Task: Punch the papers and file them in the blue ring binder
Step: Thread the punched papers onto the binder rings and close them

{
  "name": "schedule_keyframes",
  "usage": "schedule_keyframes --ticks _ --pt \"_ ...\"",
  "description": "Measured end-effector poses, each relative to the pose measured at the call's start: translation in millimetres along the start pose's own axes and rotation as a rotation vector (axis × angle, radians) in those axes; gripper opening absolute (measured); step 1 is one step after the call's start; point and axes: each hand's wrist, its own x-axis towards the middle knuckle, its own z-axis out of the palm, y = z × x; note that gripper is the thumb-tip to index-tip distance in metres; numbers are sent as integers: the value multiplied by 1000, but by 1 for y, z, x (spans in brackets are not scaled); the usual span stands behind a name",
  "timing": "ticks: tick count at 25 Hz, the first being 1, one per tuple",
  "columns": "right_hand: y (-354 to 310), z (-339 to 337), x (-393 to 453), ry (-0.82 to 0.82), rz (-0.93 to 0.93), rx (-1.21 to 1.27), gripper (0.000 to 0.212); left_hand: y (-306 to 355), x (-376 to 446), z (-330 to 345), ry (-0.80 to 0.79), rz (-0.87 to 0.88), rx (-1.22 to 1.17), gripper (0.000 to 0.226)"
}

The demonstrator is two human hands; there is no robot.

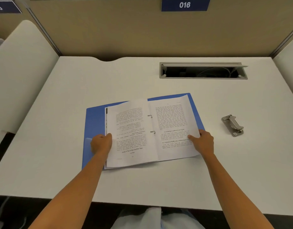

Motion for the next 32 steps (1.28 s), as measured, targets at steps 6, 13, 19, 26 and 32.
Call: schedule_keyframes --ticks 6,13,19,26,32 --pt "-1 0 2 2 25 -33 37 -15 5 -3 66 -28 99 25" --pt "-46 5 -20 168 -132 -349 16 43 -37 15 64 148 2 51" --pt "-109 38 -73 82 -431 -453 25 107 -90 40 -466 248 -238 41" --pt "-112 38 -94 -182 -484 167 26 105 -84 35 -598 41 -374 28" --pt "-45 24 -30 123 -157 42 46 86 -56 13 -536 -69 -346 38"
